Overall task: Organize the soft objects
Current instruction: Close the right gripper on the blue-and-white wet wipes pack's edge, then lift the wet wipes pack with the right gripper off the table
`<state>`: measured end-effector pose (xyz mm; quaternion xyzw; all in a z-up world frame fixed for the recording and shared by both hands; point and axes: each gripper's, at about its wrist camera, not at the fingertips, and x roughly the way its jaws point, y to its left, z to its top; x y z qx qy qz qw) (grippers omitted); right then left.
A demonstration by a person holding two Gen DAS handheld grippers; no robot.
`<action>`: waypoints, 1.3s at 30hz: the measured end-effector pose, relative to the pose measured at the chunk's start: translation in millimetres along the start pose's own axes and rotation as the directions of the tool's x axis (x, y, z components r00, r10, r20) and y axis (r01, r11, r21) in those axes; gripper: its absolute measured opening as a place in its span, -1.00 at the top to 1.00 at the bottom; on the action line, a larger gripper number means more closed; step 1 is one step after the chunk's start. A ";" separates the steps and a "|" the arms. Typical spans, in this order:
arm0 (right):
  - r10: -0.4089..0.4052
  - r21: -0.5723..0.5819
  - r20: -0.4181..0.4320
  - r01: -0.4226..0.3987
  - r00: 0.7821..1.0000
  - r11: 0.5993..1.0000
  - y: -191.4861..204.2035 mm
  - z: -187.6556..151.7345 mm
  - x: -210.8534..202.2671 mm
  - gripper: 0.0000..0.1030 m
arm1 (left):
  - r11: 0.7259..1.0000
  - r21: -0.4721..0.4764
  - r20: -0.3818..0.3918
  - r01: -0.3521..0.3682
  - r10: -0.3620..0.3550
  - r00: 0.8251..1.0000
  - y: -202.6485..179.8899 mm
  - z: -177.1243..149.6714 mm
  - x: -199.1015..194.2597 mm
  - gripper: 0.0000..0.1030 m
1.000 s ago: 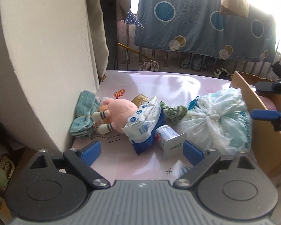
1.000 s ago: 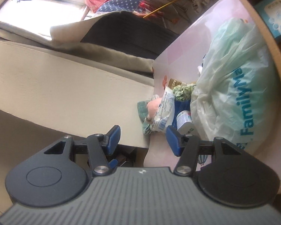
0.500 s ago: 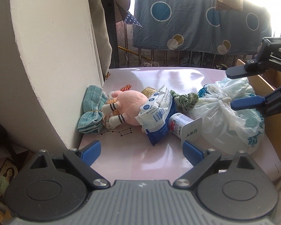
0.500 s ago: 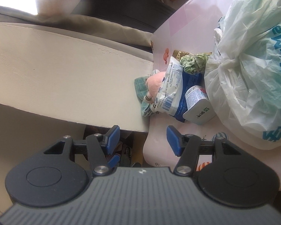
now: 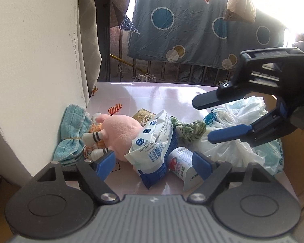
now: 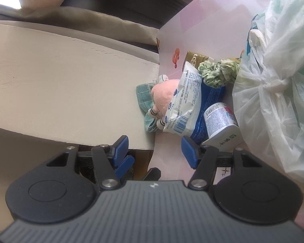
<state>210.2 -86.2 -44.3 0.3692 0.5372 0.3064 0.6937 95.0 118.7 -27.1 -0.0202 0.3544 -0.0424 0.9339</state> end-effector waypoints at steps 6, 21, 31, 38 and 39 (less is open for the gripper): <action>-0.114 -0.016 -0.023 0.114 0.993 0.993 5.8 32.4 49.8 -0.28 | 0.998 -0.069 -0.075 -0.007 0.001 0.997 13.0 9.5 43.1 -0.33; -0.284 -0.011 -0.063 0.284 0.957 0.959 -3.0 43.2 106.1 -0.39 | 0.994 0.023 -0.056 0.104 -0.103 0.993 -11.3 8.1 48.5 0.35; -0.253 0.023 -0.060 0.255 0.966 0.967 -15.5 40.4 95.8 0.17 | 0.992 -0.002 -0.075 0.128 -0.128 0.989 -9.3 -2.5 41.9 0.40; -0.157 0.062 -0.034 0.159 0.987 0.985 -25.1 36.0 82.9 0.44 | 0.993 -0.073 -0.073 0.097 -0.103 0.992 20.3 -11.4 20.0 0.40; -0.140 0.066 -0.027 0.141 0.990 0.988 -25.7 35.2 80.1 0.47 | 0.992 -0.083 -0.072 0.090 -0.096 0.993 24.9 -12.7 16.6 0.40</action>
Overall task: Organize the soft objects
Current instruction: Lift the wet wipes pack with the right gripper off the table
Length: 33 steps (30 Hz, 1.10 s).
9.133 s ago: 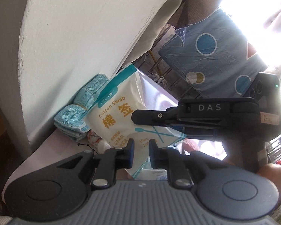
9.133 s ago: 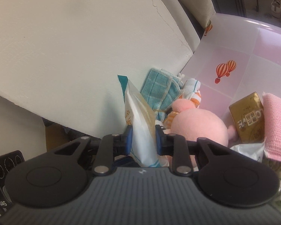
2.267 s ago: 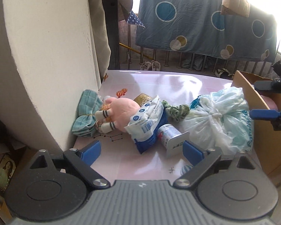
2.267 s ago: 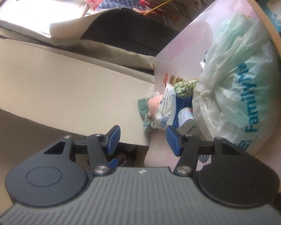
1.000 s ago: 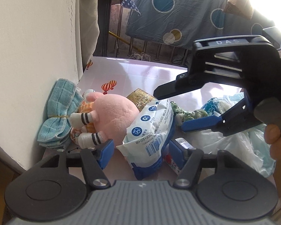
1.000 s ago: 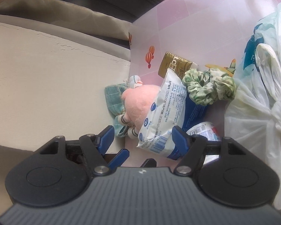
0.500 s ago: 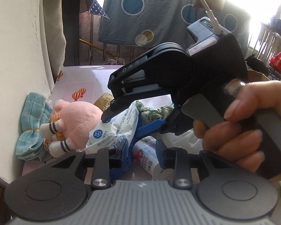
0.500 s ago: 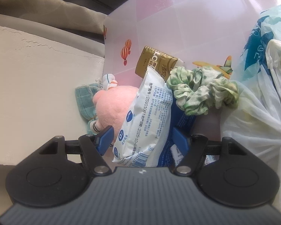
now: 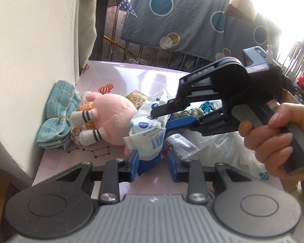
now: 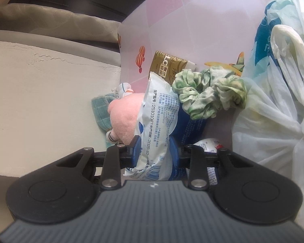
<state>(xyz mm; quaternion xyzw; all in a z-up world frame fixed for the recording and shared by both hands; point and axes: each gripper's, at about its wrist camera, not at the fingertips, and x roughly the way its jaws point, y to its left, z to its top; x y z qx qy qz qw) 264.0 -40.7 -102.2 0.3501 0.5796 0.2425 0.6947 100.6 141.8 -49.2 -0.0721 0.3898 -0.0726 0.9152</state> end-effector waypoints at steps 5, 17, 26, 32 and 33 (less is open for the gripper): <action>0.099 -0.027 0.033 -0.098 0.995 0.995 7.3 -2.5 -19.2 0.51 | 0.998 -0.057 0.019 -0.027 0.028 0.999 19.9 -6.1 -20.5 0.39; 0.228 -0.104 -0.083 -0.236 0.970 0.966 22.0 -64.8 -44.8 0.52 | 0.969 -0.194 0.029 -0.154 0.163 0.986 66.1 -16.0 -64.4 0.39; 0.165 -0.055 -0.161 -0.176 0.973 0.983 -12.2 -111.8 -7.4 0.52 | 0.973 -0.177 -0.071 -0.150 0.139 0.988 53.6 -39.7 -48.4 0.39; 0.188 -0.018 -0.124 -0.192 0.974 0.981 -34.4 -116.2 -28.3 0.51 | 0.989 -0.102 -0.114 -0.106 0.094 0.989 26.2 -45.4 -34.6 0.39; 0.188 -0.013 -0.122 -0.191 0.975 0.982 -37.7 -116.8 -31.9 0.50 | 0.991 -0.088 -0.119 -0.097 0.086 0.989 21.2 -45.9 -31.8 0.39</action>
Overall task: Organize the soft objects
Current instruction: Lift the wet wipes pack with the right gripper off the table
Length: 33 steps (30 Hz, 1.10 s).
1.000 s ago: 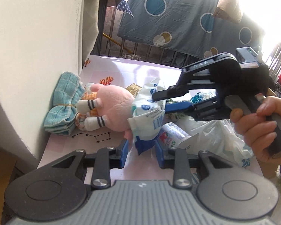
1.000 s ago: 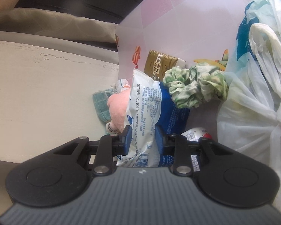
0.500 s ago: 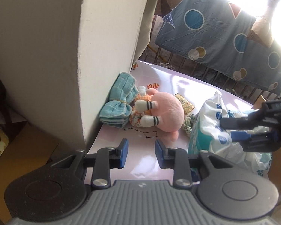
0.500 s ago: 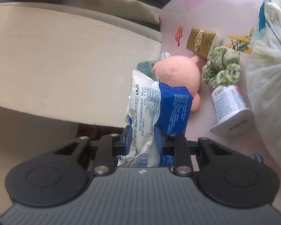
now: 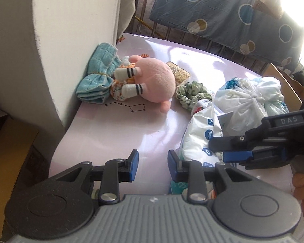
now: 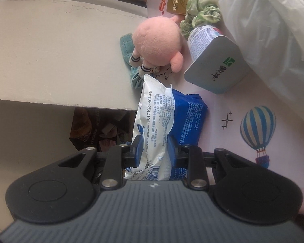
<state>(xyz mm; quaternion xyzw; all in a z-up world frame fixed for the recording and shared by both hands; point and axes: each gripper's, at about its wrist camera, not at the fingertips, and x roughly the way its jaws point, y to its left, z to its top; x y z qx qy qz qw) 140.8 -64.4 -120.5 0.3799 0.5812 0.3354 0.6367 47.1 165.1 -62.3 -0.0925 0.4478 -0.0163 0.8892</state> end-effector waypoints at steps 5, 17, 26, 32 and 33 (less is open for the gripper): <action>-0.032 -0.015 0.028 0.032 0.999 0.999 -9.5 -6.3 -23.3 0.47 | 0.997 0.074 -0.039 0.022 -0.019 0.999 -24.9 -5.5 9.2 0.35; -0.102 0.076 0.136 0.092 0.985 0.993 -49.7 -16.0 -69.6 0.42 | 0.990 0.120 -0.108 0.073 -0.060 0.992 -53.9 -10.1 22.4 0.05; -0.058 0.073 0.169 0.046 0.984 0.996 -55.4 -23.2 -82.1 0.13 | 0.978 -0.007 -0.137 0.207 -0.206 0.969 -45.0 -0.3 11.1 -0.18; -0.041 0.072 0.165 0.030 0.985 0.997 -56.3 -23.4 -78.0 0.07 | 0.964 -0.038 -0.163 0.263 -0.266 0.950 -47.9 2.4 16.5 -0.32; -0.036 0.068 0.165 0.026 0.986 0.997 -55.1 -23.1 -76.7 0.07 | 0.964 -0.035 -0.175 0.265 -0.267 0.948 -49.2 2.5 19.4 -0.32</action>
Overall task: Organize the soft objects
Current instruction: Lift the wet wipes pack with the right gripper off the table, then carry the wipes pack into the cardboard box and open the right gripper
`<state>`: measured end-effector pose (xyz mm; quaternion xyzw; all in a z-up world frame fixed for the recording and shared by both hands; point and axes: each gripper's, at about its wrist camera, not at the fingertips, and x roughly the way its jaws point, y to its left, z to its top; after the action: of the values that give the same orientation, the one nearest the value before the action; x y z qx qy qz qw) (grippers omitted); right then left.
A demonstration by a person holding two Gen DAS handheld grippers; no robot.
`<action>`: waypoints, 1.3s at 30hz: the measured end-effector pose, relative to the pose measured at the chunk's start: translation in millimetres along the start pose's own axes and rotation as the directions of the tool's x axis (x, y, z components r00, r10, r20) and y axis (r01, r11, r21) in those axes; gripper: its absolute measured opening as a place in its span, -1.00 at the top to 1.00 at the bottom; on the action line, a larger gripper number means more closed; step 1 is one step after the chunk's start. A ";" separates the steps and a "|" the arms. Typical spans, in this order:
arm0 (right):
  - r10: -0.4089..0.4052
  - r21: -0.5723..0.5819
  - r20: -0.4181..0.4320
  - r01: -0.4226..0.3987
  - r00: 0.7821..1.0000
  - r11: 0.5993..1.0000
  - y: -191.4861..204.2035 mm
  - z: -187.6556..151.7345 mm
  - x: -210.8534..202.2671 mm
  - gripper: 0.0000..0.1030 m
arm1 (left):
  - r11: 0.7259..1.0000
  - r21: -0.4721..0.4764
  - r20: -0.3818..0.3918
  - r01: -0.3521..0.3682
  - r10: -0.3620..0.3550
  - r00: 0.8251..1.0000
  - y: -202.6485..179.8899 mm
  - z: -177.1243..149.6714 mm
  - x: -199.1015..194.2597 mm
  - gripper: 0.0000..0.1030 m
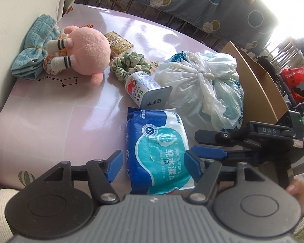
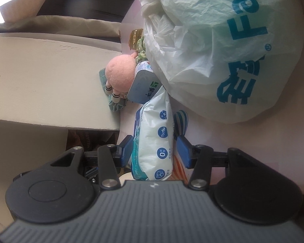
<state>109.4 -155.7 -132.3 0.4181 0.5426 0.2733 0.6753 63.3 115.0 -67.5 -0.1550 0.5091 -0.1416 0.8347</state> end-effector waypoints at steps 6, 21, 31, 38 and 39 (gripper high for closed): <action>-0.039 -0.027 -0.028 0.038 0.999 0.999 5.4 0.0 14.2 0.06 | 0.999 -0.038 -0.081 0.019 -0.022 0.996 4.4 1.7 26.5 -0.32; -0.029 -0.035 -0.037 0.028 0.999 0.999 20.3 -5.3 22.1 0.39 | 0.995 -0.097 -0.038 0.035 -0.039 0.999 -1.6 2.0 7.0 -0.24; 0.084 -0.110 0.044 -0.079 0.996 0.991 64.1 -4.2 -34.2 0.39 | 0.999 0.020 0.103 0.036 -0.038 0.994 -56.3 19.9 -58.2 -0.25; 0.154 -0.176 0.203 -0.118 0.967 0.977 85.8 23.4 -126.3 0.39 | 0.977 0.199 0.167 0.079 -0.113 0.979 -148.0 62.0 -70.5 -0.25; 0.156 -0.178 0.234 -0.116 0.960 0.977 84.9 29.0 -143.6 0.39 | 0.969 0.230 0.164 0.095 -0.134 0.977 -166.5 69.2 -67.6 -0.25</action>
<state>106.9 -239.1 15.0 0.4287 0.4003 0.3086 0.7488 82.3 -2.3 84.2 -0.1028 0.4035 -0.2309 0.8794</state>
